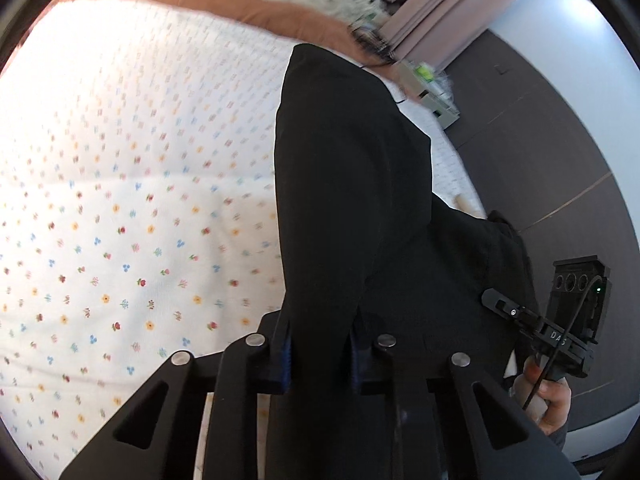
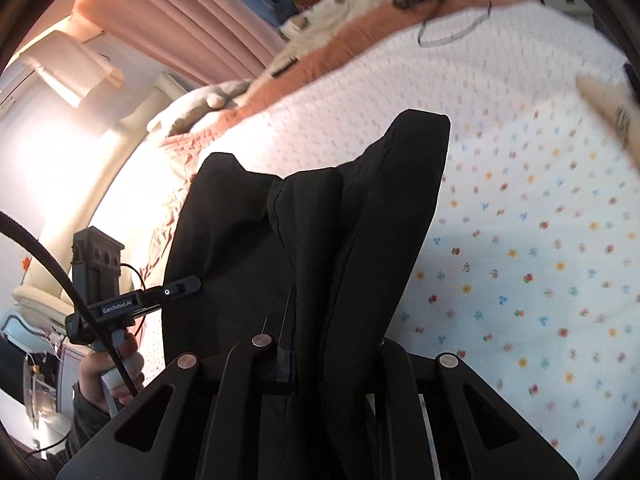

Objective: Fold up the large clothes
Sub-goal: 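Lift the folded black jacket with both tools and carry it toward the clothes stack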

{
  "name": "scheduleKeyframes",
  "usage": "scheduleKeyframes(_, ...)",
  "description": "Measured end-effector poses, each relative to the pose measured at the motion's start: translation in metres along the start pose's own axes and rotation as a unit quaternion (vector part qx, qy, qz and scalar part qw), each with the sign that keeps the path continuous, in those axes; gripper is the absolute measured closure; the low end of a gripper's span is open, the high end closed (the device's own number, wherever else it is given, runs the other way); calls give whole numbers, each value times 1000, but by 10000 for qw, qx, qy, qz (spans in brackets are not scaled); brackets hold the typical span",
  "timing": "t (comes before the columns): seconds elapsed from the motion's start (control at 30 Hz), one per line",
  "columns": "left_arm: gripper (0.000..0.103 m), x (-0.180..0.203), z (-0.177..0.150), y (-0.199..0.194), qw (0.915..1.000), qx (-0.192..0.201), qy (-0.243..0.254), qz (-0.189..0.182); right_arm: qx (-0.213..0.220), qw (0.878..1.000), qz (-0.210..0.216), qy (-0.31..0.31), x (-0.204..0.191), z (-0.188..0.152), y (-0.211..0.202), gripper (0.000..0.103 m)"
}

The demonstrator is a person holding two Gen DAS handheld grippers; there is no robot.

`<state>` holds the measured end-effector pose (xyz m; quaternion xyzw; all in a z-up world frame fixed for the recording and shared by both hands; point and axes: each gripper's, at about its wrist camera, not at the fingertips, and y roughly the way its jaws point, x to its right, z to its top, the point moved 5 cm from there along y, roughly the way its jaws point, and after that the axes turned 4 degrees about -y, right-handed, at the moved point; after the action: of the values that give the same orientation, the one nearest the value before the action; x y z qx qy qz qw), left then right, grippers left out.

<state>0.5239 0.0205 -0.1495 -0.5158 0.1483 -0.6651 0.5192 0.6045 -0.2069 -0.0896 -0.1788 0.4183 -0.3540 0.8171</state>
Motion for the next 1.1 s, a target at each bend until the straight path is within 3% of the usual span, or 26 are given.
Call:
scheduleKeyframes(0.4,87,93,-25,-80,9938,664,658,-600,1020,9934,-108,-514,-52,-45,-130,94)
scheduleKeyframes(0.63,88,170,-38,-88,9878,727,1061,-876,1488,9865,-289,-620,-50,-68,-214,94)
scheduleKeyframes(1.1,88,323,-51,-74,9720,587,1718,-1490,2049,9724,-869,-695,-33,-98,-335,94)
